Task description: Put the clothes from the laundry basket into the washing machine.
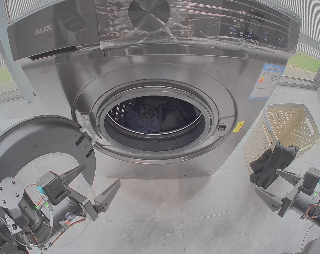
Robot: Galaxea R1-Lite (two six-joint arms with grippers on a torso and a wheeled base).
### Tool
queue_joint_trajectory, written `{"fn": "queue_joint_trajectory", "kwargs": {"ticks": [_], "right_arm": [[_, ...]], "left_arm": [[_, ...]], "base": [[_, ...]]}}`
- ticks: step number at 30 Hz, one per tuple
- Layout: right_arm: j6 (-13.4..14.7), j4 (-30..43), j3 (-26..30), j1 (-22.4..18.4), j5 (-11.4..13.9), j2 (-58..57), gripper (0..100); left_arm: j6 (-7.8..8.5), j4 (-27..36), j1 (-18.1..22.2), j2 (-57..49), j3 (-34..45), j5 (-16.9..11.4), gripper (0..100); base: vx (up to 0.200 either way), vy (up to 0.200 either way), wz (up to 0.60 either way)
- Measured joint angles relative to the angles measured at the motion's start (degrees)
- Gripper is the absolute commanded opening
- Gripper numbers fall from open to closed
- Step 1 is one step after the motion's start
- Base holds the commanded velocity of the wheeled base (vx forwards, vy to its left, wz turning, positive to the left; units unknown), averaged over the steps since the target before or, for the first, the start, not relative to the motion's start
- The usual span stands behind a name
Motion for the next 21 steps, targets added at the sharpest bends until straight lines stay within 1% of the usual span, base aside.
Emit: {"fn": "queue_joint_trajectory", "kwargs": {"ticks": [4,7,9,11,16,19,21], "right_arm": [[-0.06,7.00,0.00,-0.44,-0.99,-8.28,100],[-0.09,11.06,-0.02,-1.04,-1.29,-14.20,100],[-0.13,14.09,-0.02,-2.04,-1.45,-18.16,100],[-0.22,17.68,-0.02,-3.17,-1.10,-22.77,100],[-0.17,24.99,-0.05,-5.84,-0.30,-31.67,100],[-0.24,30.10,-0.05,-7.98,0.18,-36.74,100],[-0.49,33.69,-0.27,-9.73,0.40,-39.89,100]], "left_arm": [[1.37,3.86,2.47,-4.44,0.61,-0.11,100],[2.05,10.20,3.95,-9.09,0.80,-0.11,100],[2.35,16.12,4.49,-12.57,0.80,-0.15,100],[2.51,22.39,5.13,-17.03,0.88,0.07,100],[2.40,33.45,5.99,-28.44,0.85,0.02,100],[2.29,40.86,7.25,-36.41,0.85,-0.11,100],[2.24,45.82,8.37,-41.79,0.85,-0.67,100]], "base": [[-0.200,0.000,0.00],[-0.200,0.000,0.00],[0.000,0.000,0.00],[0.000,0.000,0.00],[0.000,0.000,0.00],[0.000,-0.200,0.00],[0.000,-0.200,0.00]]}}
